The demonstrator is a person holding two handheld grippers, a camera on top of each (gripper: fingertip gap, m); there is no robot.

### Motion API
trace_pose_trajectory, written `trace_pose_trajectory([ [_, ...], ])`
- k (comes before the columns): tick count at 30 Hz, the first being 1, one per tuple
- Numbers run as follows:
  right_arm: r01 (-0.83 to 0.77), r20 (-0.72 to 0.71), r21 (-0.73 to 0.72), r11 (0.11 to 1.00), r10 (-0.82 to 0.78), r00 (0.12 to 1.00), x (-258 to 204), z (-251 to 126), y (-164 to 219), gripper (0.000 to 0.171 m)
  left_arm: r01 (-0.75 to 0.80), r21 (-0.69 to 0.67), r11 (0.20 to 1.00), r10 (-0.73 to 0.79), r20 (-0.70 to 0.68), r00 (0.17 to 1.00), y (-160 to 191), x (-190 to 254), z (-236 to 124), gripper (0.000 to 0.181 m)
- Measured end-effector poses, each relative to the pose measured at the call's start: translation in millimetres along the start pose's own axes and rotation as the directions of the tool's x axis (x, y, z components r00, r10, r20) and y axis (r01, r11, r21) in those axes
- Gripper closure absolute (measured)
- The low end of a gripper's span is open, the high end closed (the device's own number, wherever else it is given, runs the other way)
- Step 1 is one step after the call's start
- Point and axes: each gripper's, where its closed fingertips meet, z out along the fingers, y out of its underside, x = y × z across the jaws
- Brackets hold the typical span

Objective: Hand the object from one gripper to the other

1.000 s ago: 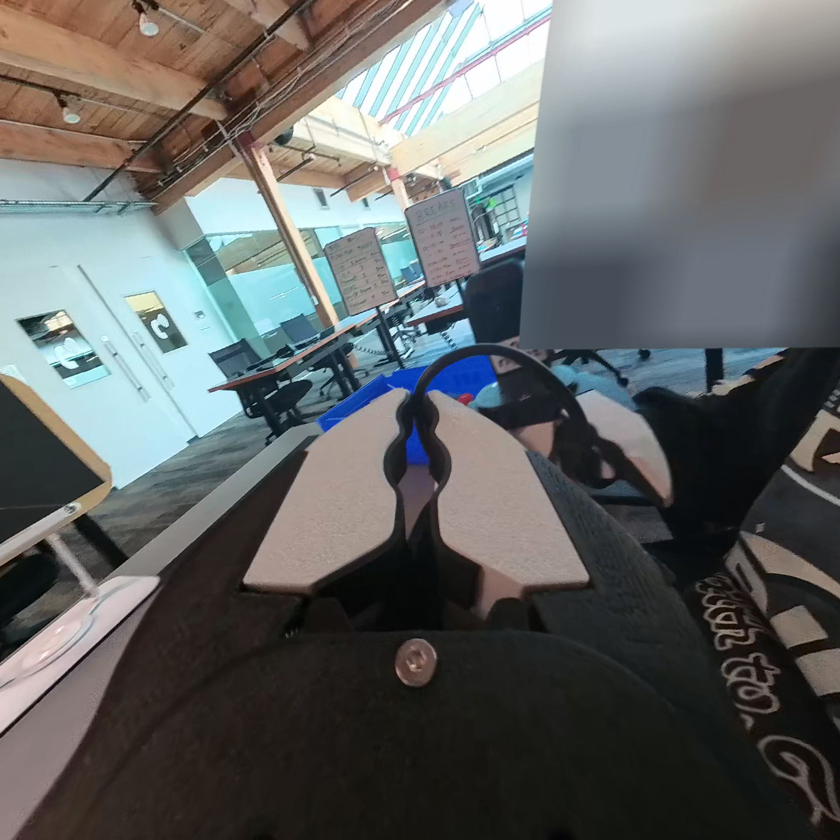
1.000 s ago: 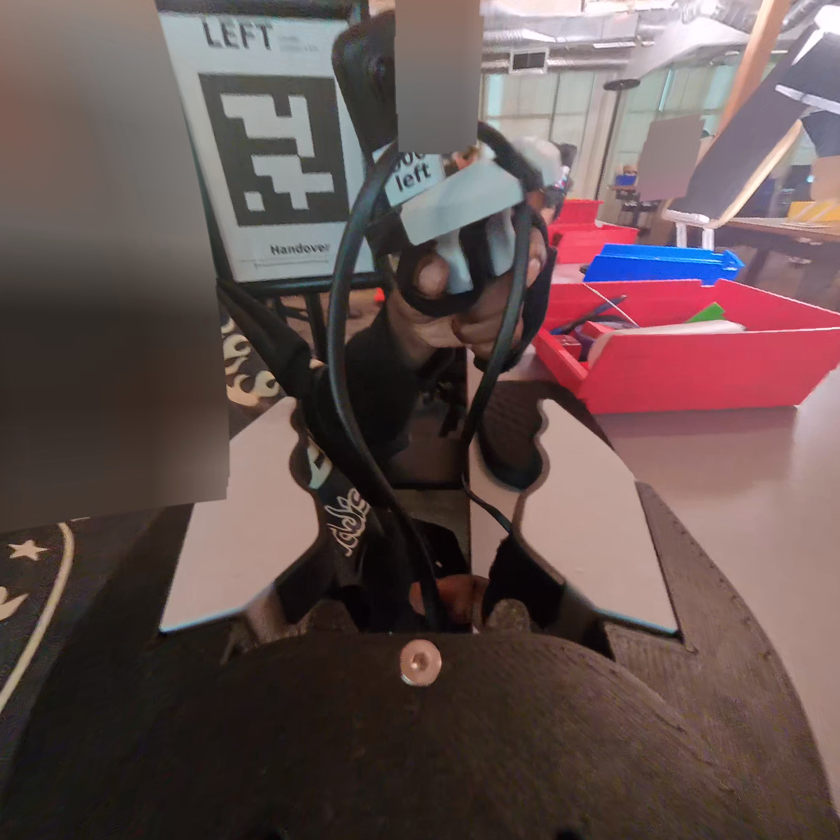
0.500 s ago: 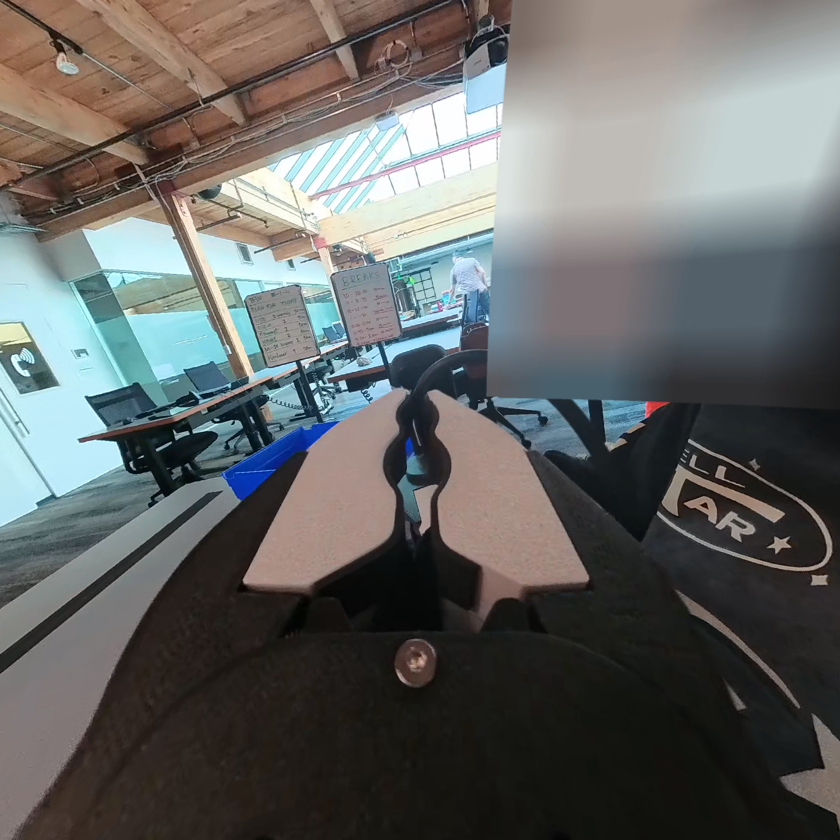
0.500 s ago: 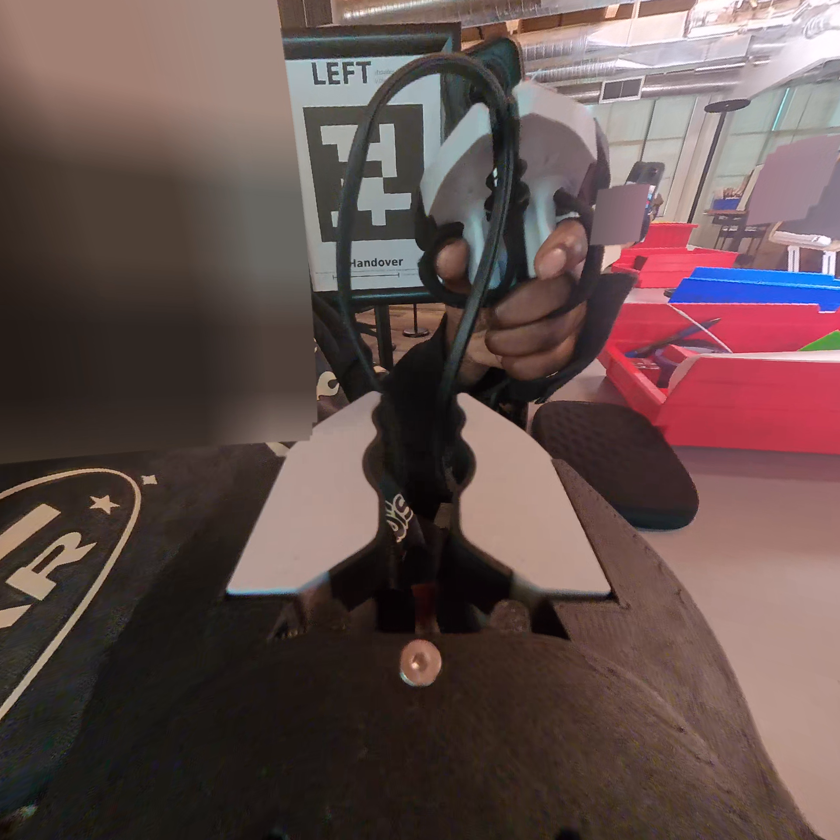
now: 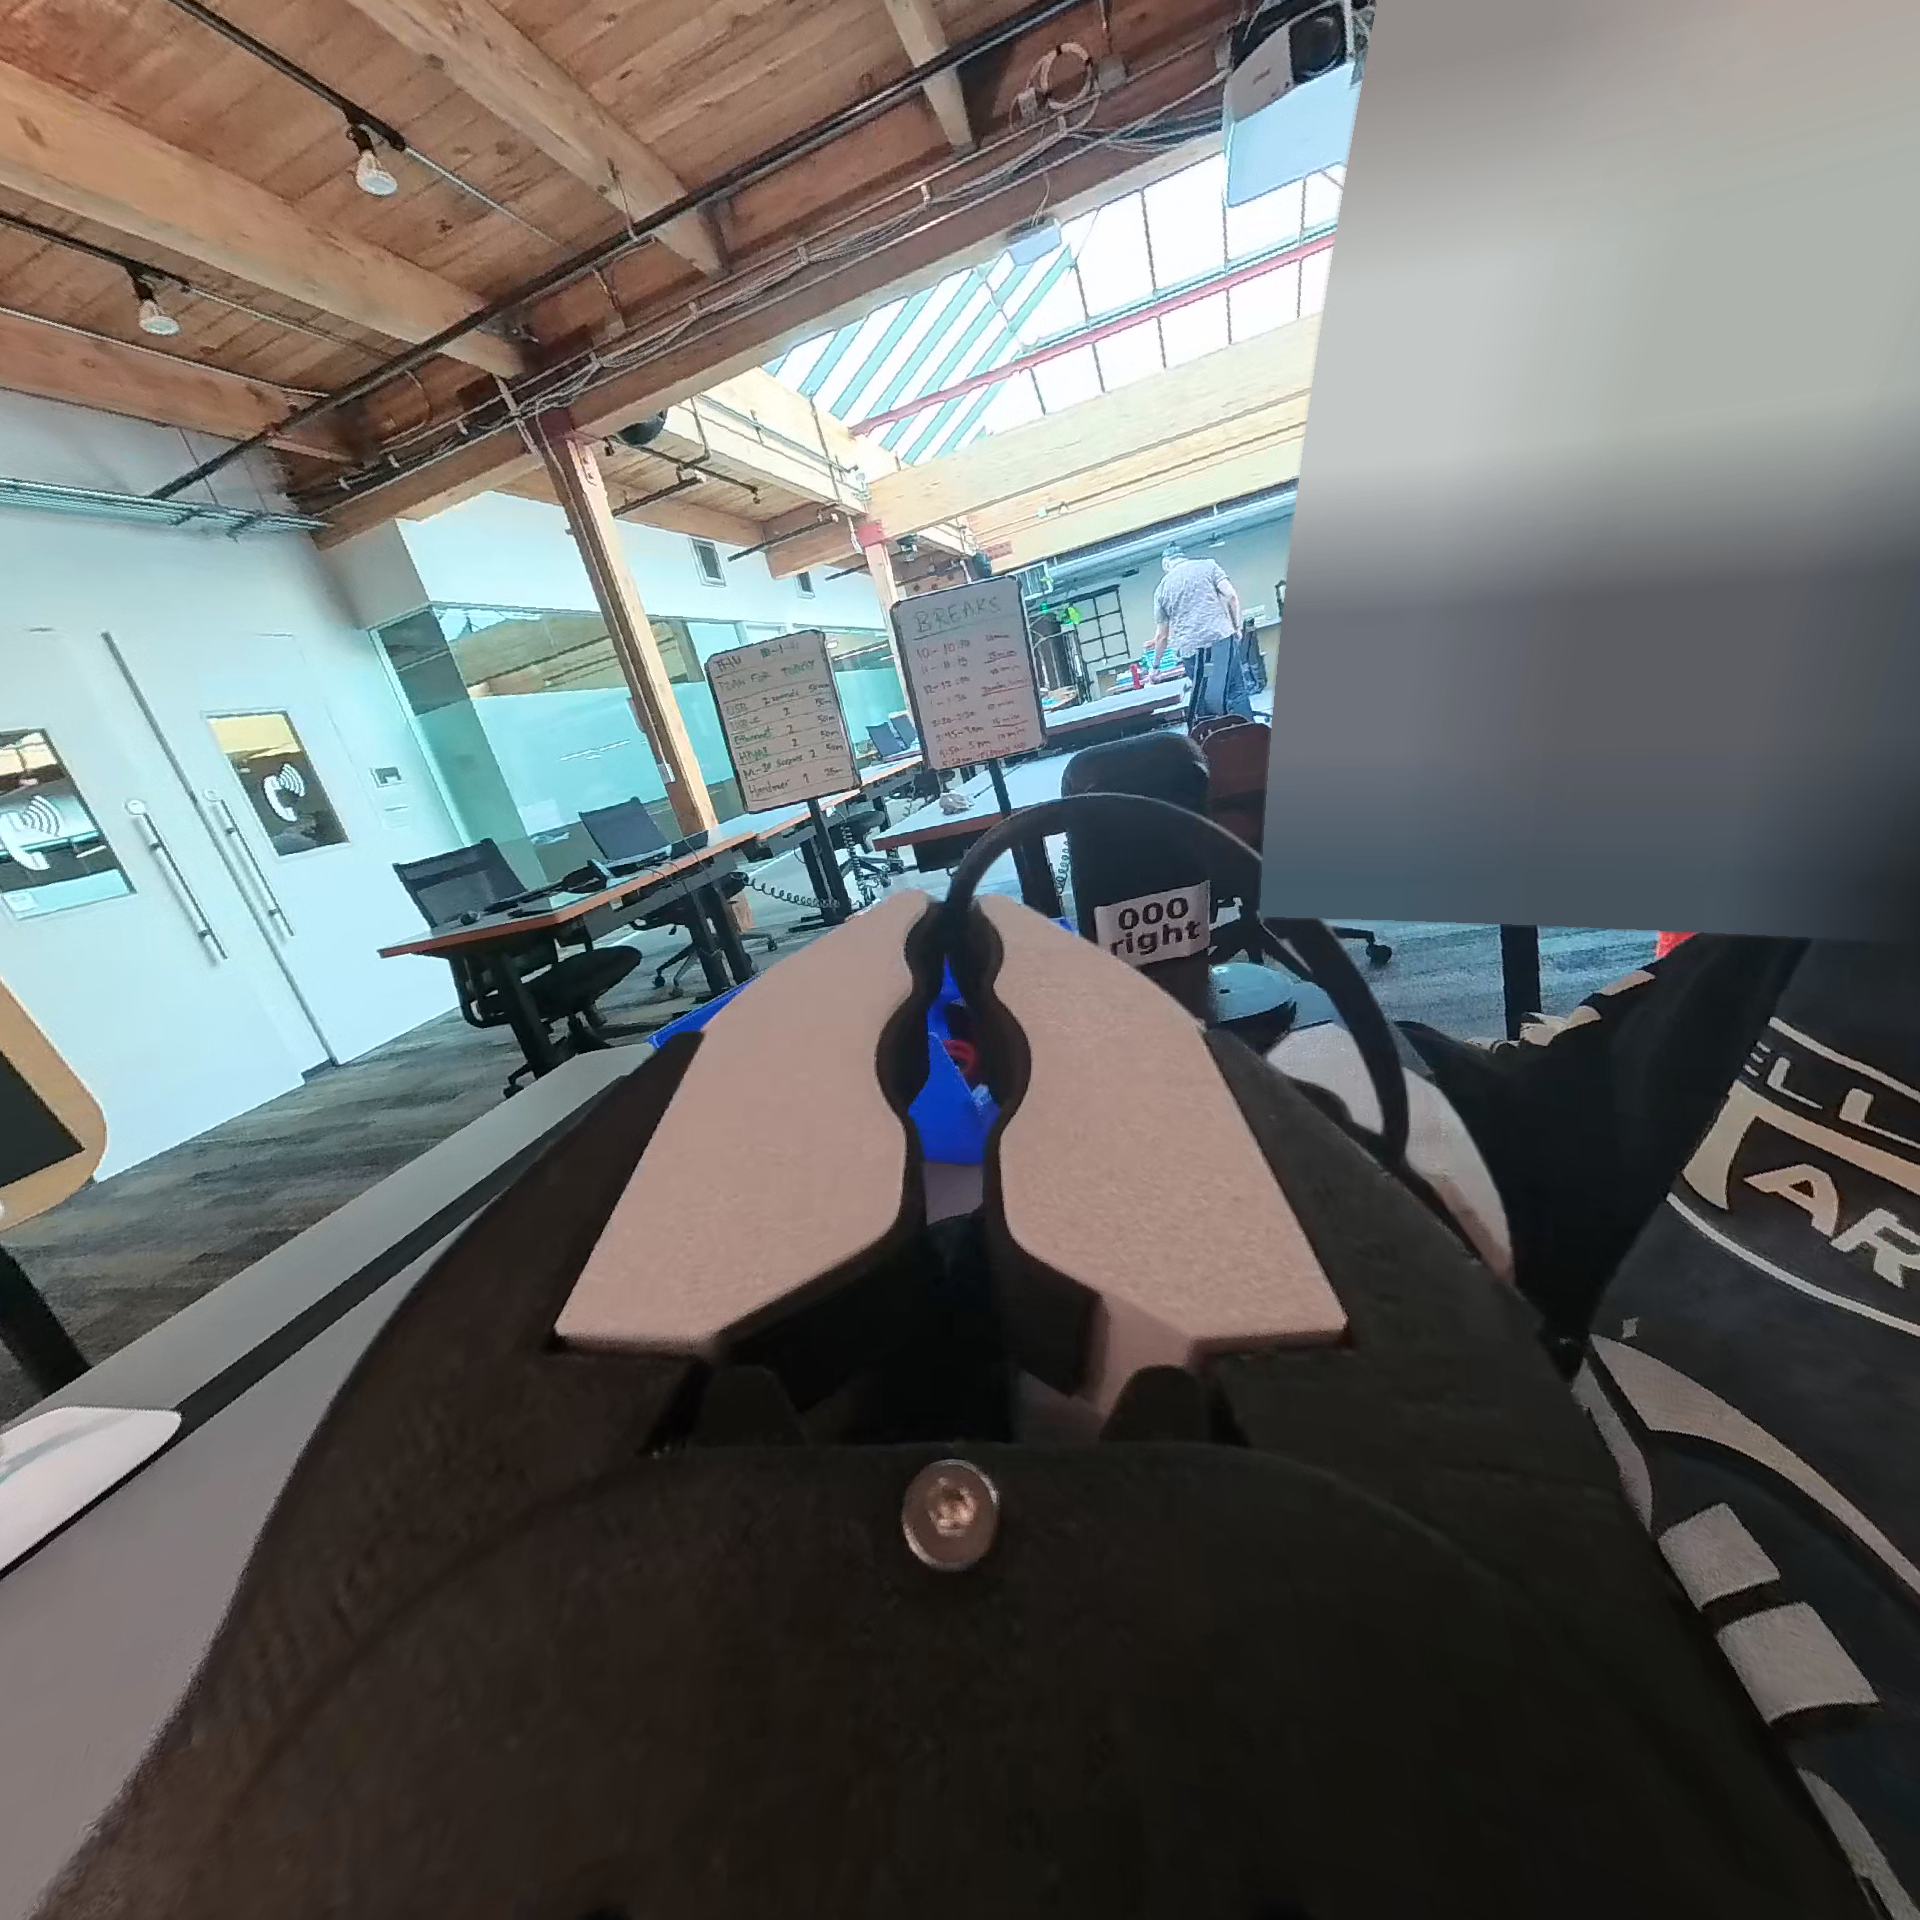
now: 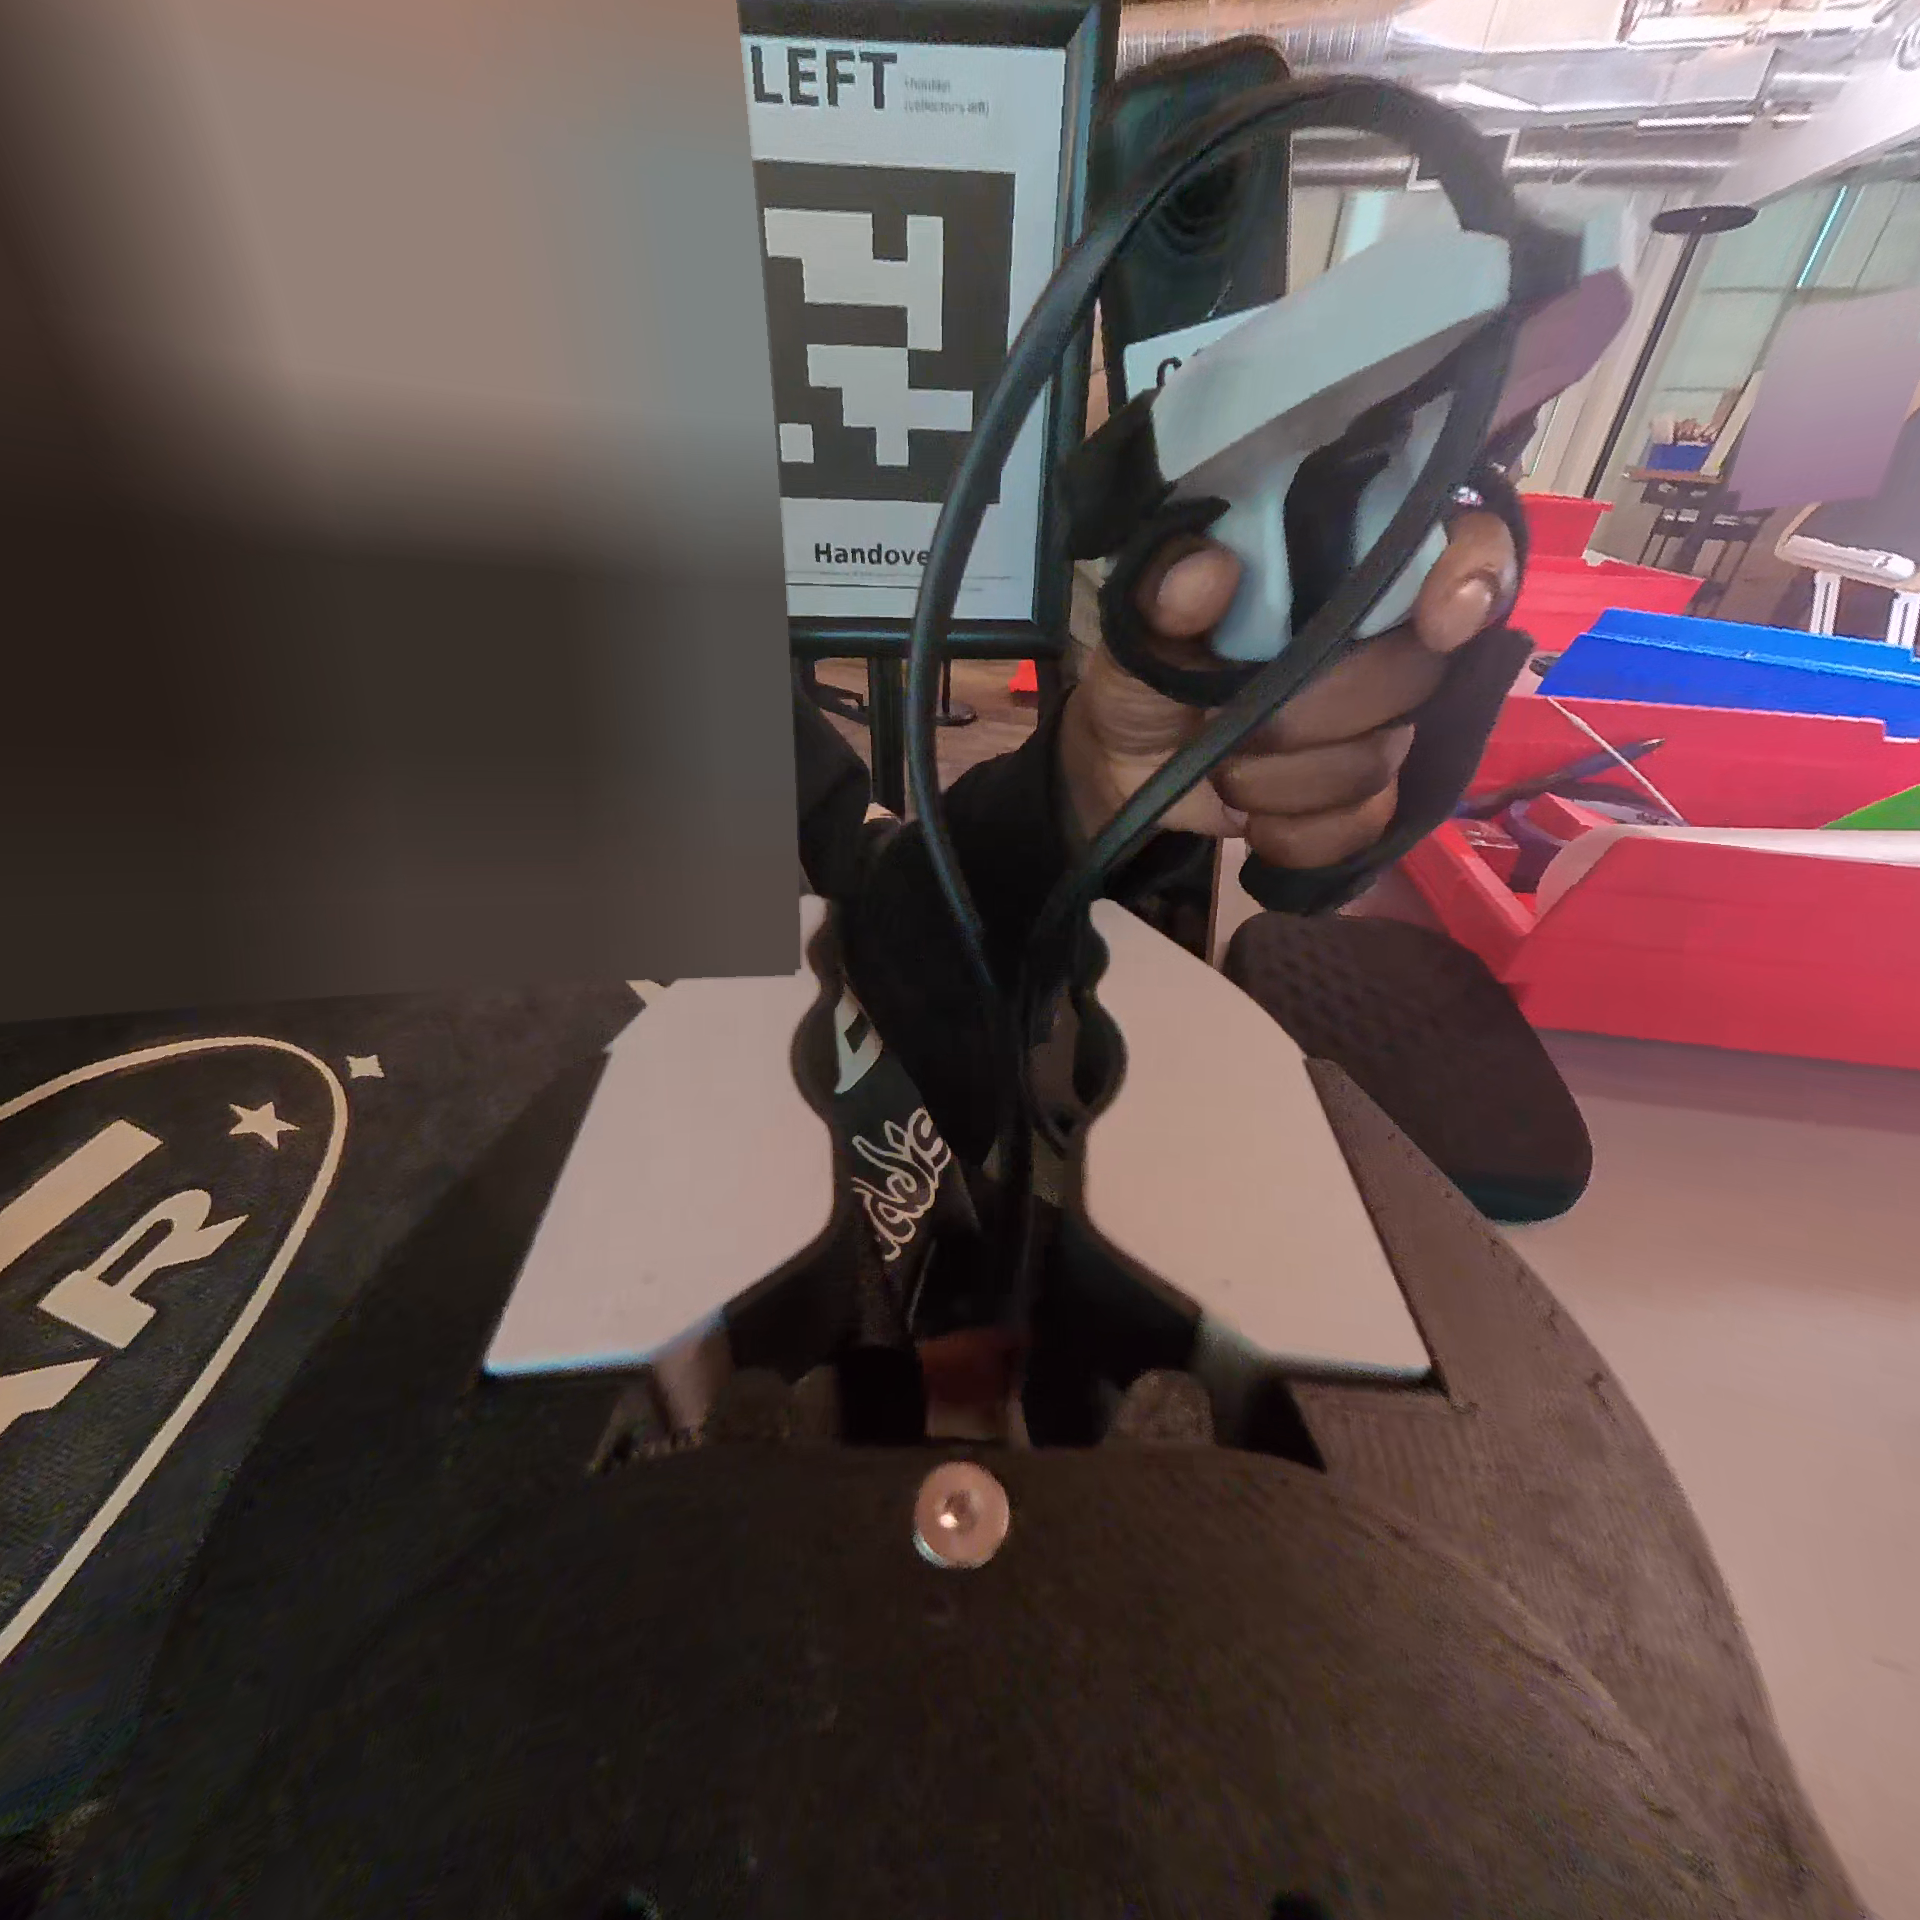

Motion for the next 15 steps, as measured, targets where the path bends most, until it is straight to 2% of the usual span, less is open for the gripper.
trace_pose_trajectory([
  [6,-0.001,0.017,0.021,1.0,0.001,1.0,-1.7,1.1,-0.7,0.139,0.016,0.004,1.0,-0.016,-0.011,1.0,1.3,2.4,2.2,0.178],
  [11,0.004,-0.005,0.007,1.0,-0.004,1.0,1.7,3.1,2.2,0.14,0.013,0.009,1.0,-0.013,0.014,1.0,0.0,-1.0,1.3,0.178],
  [15,0.018,-0.009,0.01,1.0,-0.018,1.0,1.9,2.1,0.9,0.154,0.024,0.02,1.0,-0.024,0.015,1.0,-1.6,-2.4,0.2,0.178],
])
